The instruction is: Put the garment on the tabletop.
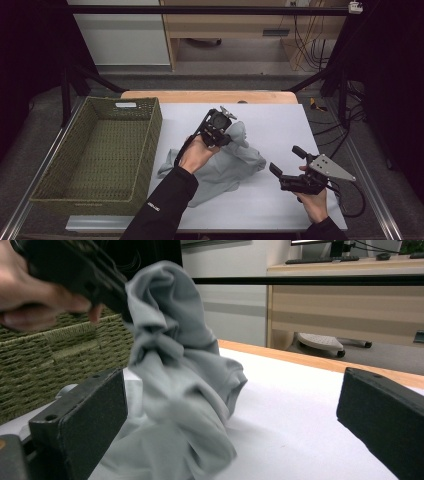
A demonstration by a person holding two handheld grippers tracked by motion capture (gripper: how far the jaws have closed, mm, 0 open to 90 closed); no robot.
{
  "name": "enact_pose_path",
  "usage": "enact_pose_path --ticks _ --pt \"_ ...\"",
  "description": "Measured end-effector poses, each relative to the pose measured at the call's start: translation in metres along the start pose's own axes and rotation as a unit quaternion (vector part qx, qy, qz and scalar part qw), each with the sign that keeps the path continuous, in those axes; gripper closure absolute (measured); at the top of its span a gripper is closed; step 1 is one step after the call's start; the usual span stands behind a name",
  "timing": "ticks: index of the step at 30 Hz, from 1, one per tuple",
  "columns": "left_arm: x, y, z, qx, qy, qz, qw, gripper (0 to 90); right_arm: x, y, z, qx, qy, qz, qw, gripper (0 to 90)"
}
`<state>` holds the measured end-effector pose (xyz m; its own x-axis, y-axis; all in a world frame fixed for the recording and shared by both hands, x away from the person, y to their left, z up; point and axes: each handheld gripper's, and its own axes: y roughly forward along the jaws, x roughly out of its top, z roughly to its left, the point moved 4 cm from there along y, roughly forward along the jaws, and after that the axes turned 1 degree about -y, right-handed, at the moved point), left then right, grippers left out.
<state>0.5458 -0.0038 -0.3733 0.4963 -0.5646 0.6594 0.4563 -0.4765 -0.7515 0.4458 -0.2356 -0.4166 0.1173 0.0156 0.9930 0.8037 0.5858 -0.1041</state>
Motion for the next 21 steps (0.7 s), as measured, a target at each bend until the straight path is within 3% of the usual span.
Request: enact_pose_path --ticks 4,8,11,14,15,16,17,18,19,21 --pt "-0.008 0.011 0.001 -0.005 -0.002 0.011 0.9999 79.7 -0.001 -0.001 -0.002 0.002 -0.003 -0.002 1.0000 0.3" --pt "-0.007 0.012 0.001 -0.011 -0.005 -0.002 0.9999 70.9 0.000 -0.001 -0.002 0.000 0.003 -0.002 1.0000 0.3" --pt "-0.003 0.005 0.000 -0.025 -0.007 -0.024 0.9994 47.3 0.001 -0.002 -0.003 -0.001 0.002 -0.002 1.0000 0.3" --pt "-0.002 -0.002 0.001 -0.042 -0.018 -0.037 0.9983 39.3 0.001 -0.002 -0.003 -0.001 0.004 -0.003 1.0000 0.3" --pt "-0.001 -0.006 0.002 -0.042 -0.020 -0.052 0.9976 31.9 0.001 -0.002 -0.004 -0.002 0.004 -0.005 1.0000 0.3" --pt "0.000 -0.009 0.001 -0.033 -0.017 -0.063 0.9973 31.9 0.001 -0.002 -0.004 -0.002 0.004 -0.005 1.0000 0.3" --pt "0.000 -0.013 0.001 -0.027 -0.011 -0.069 0.9972 23.5 0.002 -0.002 -0.003 -0.002 0.010 -0.004 0.9999 0.3" --pt "0.002 -0.020 0.000 -0.024 -0.010 -0.087 0.9959 19.6 0.002 -0.002 -0.003 -0.001 0.011 -0.004 0.9999 0.3" --pt "0.002 -0.020 0.000 -0.024 -0.010 -0.087 0.9959 15.1 0.002 -0.002 -0.003 -0.001 0.011 -0.004 0.9999 0.3" --pt "0.002 -0.027 -0.001 -0.023 -0.016 -0.103 0.9943 12.9 0.002 -0.002 -0.003 -0.002 0.008 -0.003 1.0000 0.3"
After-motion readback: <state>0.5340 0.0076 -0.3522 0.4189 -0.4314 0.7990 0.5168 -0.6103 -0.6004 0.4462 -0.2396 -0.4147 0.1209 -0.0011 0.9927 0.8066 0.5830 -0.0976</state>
